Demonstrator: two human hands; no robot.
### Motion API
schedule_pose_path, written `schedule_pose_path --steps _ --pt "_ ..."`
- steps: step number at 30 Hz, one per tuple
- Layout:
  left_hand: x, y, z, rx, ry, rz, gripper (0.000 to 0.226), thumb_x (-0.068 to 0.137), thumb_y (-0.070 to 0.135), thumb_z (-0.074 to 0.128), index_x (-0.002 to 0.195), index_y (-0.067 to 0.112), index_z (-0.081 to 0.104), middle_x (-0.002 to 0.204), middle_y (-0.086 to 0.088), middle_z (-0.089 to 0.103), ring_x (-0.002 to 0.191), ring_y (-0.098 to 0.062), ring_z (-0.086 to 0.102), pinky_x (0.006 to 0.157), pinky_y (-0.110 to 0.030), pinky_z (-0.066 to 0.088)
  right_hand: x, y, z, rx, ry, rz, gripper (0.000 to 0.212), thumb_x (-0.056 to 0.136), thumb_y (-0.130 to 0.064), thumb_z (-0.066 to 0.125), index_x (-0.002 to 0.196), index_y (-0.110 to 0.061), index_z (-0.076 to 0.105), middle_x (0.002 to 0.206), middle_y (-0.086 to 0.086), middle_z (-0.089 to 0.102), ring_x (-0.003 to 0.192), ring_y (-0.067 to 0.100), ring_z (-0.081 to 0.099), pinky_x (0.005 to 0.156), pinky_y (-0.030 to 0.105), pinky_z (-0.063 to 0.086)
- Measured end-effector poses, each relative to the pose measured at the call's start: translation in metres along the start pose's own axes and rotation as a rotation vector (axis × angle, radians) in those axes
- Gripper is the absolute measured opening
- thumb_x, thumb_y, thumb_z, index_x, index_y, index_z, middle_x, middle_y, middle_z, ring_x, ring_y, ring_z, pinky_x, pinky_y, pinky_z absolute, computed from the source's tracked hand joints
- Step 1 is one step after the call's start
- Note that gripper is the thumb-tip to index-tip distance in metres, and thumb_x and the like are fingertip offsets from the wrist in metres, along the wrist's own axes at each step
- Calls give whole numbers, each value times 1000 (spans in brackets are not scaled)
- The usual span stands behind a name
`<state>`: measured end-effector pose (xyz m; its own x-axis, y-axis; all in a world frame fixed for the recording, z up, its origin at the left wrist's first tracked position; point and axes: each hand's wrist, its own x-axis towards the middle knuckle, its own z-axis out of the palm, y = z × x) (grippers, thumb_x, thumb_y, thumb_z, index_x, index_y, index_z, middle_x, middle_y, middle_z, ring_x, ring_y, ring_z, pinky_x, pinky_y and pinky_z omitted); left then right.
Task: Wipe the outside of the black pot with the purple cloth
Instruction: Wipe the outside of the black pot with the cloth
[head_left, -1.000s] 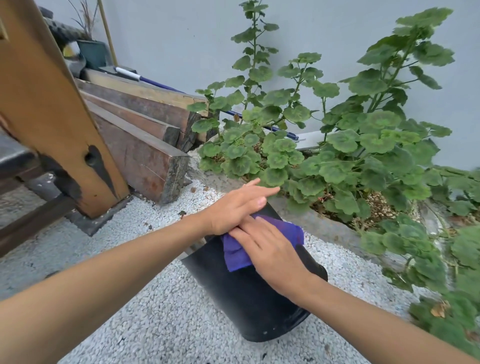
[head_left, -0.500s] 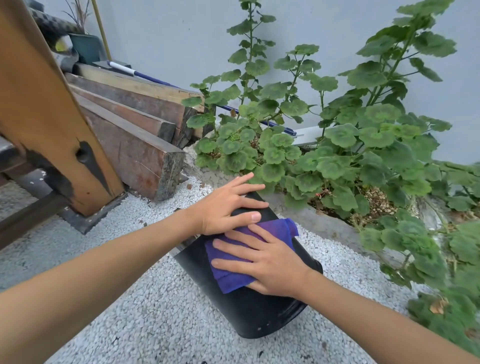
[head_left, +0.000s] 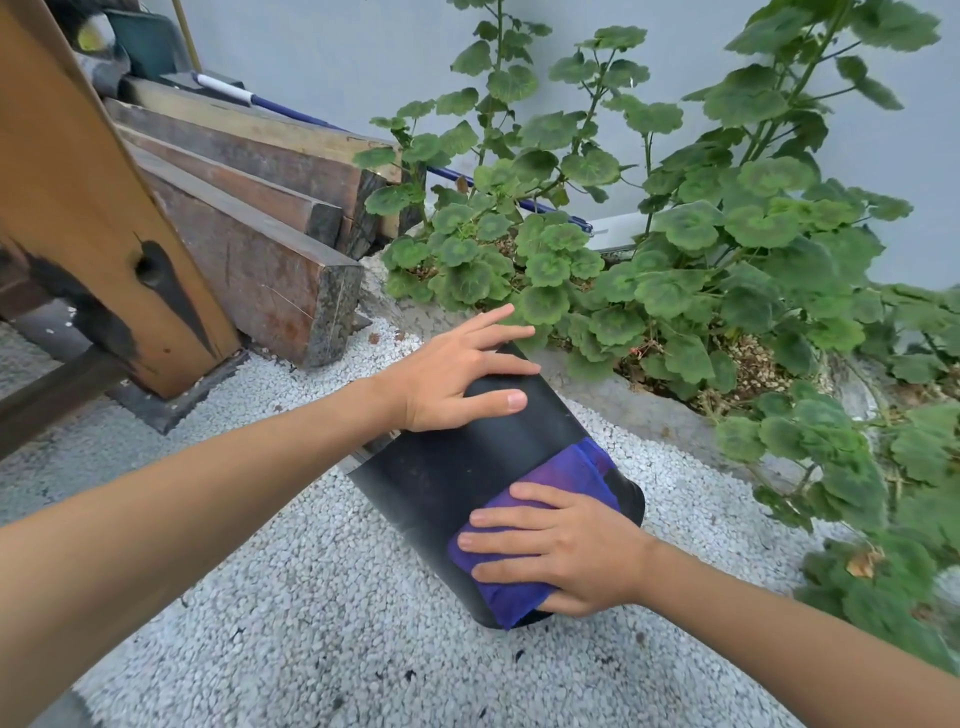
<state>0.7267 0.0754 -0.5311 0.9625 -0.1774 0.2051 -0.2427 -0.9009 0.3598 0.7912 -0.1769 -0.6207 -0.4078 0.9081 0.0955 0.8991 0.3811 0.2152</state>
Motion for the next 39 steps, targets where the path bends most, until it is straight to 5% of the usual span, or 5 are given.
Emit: schedule_pose_path --steps 14,22,31,36,39 --pt "-2 18 3 124 2 13 68 91 68 39 143 27 55 164 -1 28 156 -18 8 125 -39 16 -28 -21 -3 -147 -203 -115 45 91 -42 66 134 -28 63 151 -12 56 151 15 36 130 42 5" --pt "-2 19 3 91 8 19 67 92 67 39 144 27 54 164 -1 29 155 -17 8 125 -42 16 -74 -22 -23 -43 -255 -49 41 89 -26 59 129 -32 66 151 -13 57 149 13 43 125 41 32" --pt "-1 15 5 56 30 39 69 94 67 37 153 32 38 168 -1 14 156 -16 7 124 -46 20 -59 41 -68 417 577 1155 44 98 4 49 136 -13 60 128 6 65 117 20 57 101 42 45" --pt "-3 20 3 10 18 1 80 91 72 40 158 46 4 167 5 -20 118 -36 61 97 -43 48 -9 75 -66 476 657 1197 47 101 2 52 146 -11 55 145 9 59 136 25 52 112 26 32" --pt "-2 24 4 -39 60 15 90 89 73 43 158 40 -5 165 5 -26 106 -41 65 89 -46 52 24 80 -53 588 611 1146 45 103 1 54 146 -10 55 153 13 54 144 27 47 123 36 30"
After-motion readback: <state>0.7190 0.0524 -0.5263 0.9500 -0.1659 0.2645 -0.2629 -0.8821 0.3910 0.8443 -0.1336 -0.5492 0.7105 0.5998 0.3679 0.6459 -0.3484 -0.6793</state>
